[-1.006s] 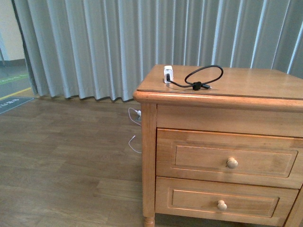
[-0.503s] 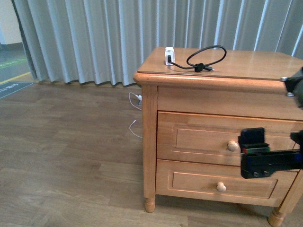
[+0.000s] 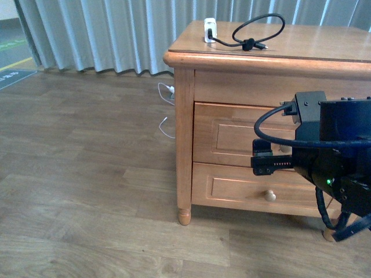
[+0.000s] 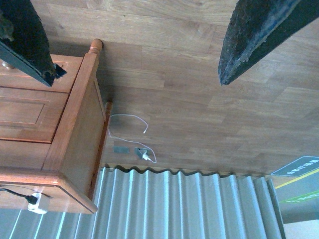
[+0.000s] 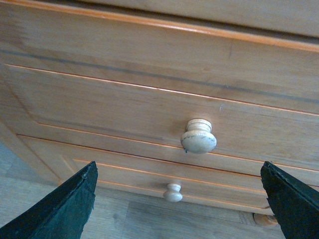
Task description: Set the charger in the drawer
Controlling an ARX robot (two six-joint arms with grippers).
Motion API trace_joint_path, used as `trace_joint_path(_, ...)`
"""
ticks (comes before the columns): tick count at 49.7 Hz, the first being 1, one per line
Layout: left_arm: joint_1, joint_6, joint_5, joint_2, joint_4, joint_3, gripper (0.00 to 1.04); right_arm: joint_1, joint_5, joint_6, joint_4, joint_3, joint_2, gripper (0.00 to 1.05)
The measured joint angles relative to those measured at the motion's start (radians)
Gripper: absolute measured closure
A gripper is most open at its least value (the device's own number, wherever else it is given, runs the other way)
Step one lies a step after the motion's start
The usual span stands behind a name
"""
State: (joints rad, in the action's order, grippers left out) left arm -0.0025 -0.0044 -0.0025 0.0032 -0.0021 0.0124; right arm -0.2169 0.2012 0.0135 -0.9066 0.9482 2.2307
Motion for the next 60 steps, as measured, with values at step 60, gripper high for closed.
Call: trace_joint_path(60, 0.0, 0.0, 0.0, 0.0, 0.0, 0.0, 0.06, 0.009, 0.05, 0.066, 0.007, 0.125, 0.102, 0.08)
